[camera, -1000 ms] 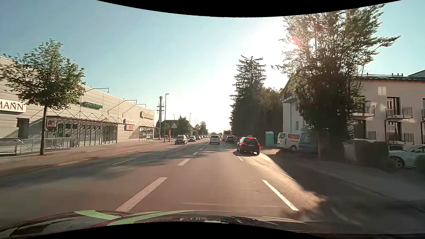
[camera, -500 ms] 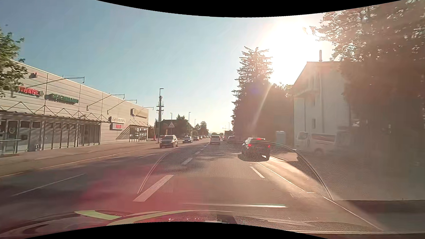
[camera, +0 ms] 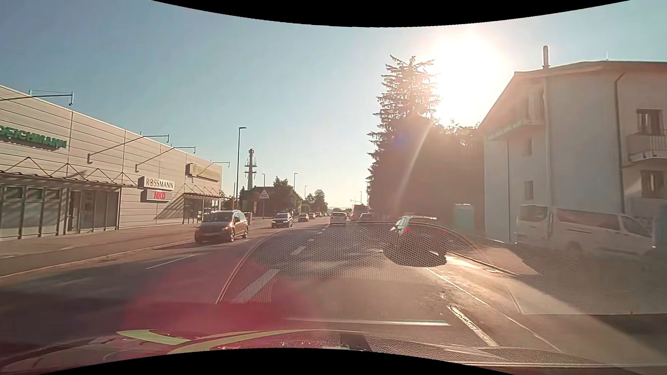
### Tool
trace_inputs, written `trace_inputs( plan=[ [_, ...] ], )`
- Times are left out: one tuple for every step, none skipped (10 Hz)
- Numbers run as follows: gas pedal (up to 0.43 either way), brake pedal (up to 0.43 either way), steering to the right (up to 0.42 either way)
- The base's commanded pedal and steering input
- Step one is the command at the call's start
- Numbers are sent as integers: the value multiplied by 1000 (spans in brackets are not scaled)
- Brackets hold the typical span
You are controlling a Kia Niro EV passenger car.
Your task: Follow the waypoints while adhering to traffic rules and regulations
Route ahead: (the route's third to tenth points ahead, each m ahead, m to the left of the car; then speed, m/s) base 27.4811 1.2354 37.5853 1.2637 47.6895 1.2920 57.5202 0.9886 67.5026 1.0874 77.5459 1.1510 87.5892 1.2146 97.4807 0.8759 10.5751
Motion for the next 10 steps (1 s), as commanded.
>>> trace_inputs(
  plan=[
    [0, 0, -2],
    [0, 0, 0],
    [0, 0, 0],
    [0, 0, 0],
    [8, 0, 0],
    [20, 0, 0],
    [20, 0, -1],
    [20, 0, -1],
    [20, 0, 0],
    [20, 0, 0]
  ],
)
